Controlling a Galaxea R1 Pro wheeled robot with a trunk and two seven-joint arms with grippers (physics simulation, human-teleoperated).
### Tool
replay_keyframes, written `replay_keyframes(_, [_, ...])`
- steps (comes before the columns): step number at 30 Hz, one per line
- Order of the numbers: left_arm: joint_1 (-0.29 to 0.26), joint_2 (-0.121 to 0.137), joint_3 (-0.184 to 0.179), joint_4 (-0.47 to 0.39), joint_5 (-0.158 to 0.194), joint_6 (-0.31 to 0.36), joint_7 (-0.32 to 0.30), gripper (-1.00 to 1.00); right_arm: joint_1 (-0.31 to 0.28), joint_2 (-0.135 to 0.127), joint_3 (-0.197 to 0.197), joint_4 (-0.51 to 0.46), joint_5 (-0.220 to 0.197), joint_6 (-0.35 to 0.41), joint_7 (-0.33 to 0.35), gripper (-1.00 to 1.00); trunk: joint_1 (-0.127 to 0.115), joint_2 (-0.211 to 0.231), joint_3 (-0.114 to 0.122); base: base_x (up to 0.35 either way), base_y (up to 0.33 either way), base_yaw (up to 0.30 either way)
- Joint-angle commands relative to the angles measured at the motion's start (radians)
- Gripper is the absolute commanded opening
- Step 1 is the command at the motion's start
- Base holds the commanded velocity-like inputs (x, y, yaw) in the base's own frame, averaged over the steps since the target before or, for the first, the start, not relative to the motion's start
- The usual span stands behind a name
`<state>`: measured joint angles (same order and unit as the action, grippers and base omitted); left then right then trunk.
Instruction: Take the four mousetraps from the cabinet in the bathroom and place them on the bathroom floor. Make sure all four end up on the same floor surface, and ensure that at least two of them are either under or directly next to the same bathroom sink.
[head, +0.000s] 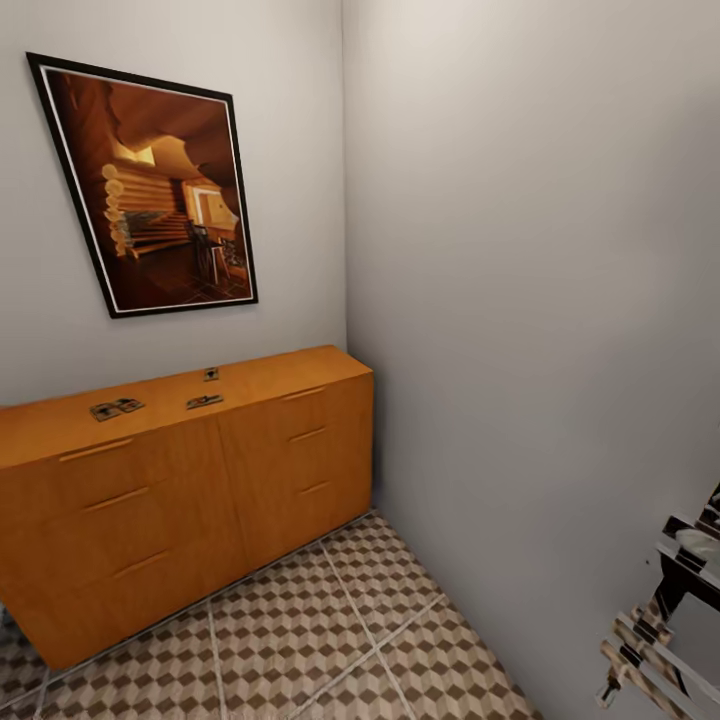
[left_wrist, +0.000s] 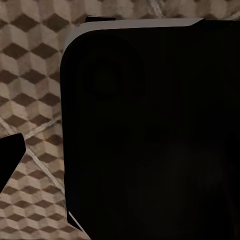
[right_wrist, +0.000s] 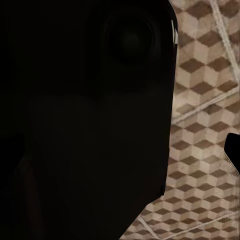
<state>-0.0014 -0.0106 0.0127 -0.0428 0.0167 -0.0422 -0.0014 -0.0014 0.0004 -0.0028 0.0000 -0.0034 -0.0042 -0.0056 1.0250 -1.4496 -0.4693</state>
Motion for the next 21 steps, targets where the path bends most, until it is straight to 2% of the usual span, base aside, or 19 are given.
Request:
replay_keyframes(1, [0.0, 0.0, 0.001, 0.0, 0.002, -0.002, 0.0, 1.0, 0.0, 0.0, 0.0, 0.0, 0.0, 0.0, -0.001, 1.0, 0.0, 0.0, -0.001, 0.0, 0.0, 0.275])
replay_keyframes(21, [0.0, 0.001, 0.001, 0.0, 0.003, -0.002, 0.0, 1.0, 0.0, 0.001, 0.001, 0.0, 0.002, 0.0, -0.002, 1.0, 0.0, 0.0, -0.001, 0.0, 0.0, 0.275])
